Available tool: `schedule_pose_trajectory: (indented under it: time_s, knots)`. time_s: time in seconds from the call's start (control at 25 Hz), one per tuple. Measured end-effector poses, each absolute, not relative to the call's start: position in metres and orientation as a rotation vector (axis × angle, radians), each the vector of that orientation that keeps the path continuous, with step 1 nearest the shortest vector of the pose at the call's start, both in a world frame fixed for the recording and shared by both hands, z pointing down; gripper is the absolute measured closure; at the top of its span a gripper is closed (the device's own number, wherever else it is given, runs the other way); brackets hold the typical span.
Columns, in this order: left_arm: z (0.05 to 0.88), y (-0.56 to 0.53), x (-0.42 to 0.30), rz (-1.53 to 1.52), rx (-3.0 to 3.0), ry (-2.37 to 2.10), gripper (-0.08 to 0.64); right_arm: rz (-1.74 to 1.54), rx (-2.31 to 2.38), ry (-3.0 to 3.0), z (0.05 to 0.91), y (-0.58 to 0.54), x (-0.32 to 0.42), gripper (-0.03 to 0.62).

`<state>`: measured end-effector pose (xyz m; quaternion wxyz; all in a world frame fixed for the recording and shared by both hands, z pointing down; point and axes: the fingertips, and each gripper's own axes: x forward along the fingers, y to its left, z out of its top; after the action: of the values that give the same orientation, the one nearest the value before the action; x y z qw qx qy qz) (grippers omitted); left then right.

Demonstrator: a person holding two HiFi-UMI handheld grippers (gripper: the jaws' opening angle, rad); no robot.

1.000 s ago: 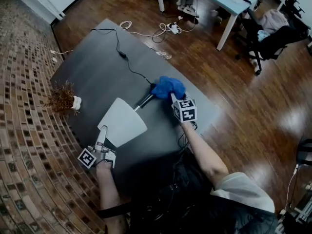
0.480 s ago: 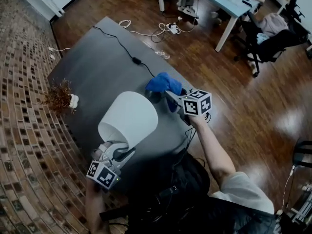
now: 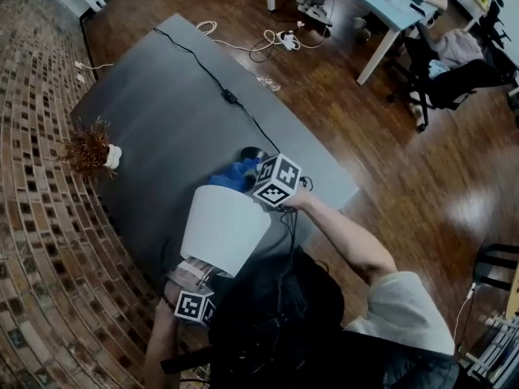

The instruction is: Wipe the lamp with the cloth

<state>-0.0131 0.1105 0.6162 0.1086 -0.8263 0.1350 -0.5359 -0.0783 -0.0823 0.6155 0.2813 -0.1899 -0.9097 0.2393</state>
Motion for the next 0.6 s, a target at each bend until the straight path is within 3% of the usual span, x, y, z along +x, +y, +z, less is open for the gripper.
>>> schedule_pose_trajectory:
  time_s: [0.28,0.44,0.6]
  knots:
    - [0.632,0.116,-0.017,-1.631,-2.411,0.383,0.483,0.273,-0.070,-2.387,0.665,-0.183,-0.050,0.535]
    - [0.639,0.117,-0.022,-1.667,-2.386,0.356,0.482,0.093,0.291,-2.384,0.641,-0.264,-0.026,0.535]
    - [0.643,0.117,-0.027,-1.674,-2.388,0.355,0.479,0.235,0.115,-2.502,0.600,-0.222,-0.043,0.535]
